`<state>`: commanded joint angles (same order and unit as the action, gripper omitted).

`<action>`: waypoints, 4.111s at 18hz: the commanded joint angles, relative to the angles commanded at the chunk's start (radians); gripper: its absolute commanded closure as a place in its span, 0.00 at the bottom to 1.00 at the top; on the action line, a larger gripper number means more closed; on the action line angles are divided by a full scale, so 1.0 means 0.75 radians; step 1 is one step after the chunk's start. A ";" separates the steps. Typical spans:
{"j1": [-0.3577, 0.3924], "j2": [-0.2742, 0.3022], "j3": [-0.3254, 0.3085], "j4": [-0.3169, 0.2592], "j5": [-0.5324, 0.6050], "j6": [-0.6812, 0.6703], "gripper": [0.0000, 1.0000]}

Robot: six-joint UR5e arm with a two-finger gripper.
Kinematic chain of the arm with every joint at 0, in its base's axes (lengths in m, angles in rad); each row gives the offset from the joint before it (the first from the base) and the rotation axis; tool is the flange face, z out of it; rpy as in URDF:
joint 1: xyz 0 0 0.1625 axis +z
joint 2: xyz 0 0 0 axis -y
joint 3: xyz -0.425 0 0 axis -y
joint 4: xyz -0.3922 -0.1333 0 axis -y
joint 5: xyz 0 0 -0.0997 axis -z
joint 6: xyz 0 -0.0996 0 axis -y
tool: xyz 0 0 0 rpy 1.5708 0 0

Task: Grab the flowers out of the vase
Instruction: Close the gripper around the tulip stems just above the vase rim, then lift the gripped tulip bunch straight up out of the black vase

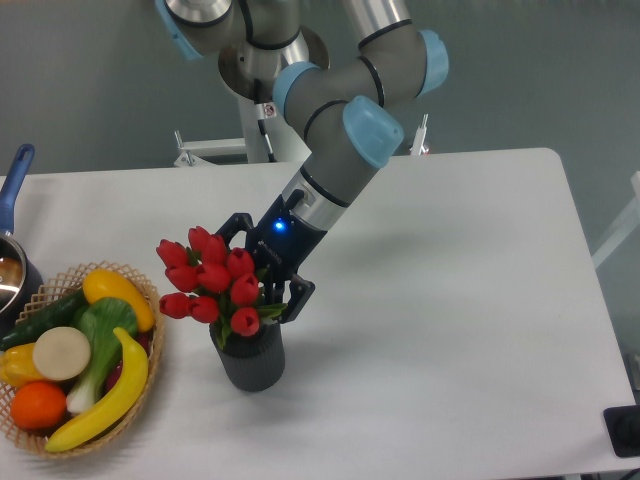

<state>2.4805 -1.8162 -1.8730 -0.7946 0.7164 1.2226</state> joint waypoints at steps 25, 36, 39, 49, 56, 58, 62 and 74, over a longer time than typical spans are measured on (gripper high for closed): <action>0.029 0.031 0.018 0.000 -0.114 -0.012 0.56; 0.076 0.112 0.127 -0.002 -0.168 -0.288 0.56; 0.106 0.151 0.123 -0.014 -0.194 -0.292 0.56; 0.157 0.180 0.172 -0.012 -0.331 -0.488 0.56; 0.166 0.180 0.247 -0.012 -0.387 -0.636 0.56; 0.180 0.180 0.280 -0.012 -0.405 -0.693 0.56; 0.196 0.182 0.299 -0.012 -0.423 -0.744 0.56; 0.327 0.162 0.385 -0.002 -0.456 -0.559 0.56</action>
<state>2.7259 -1.6950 -1.5846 -0.7961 0.3743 0.8036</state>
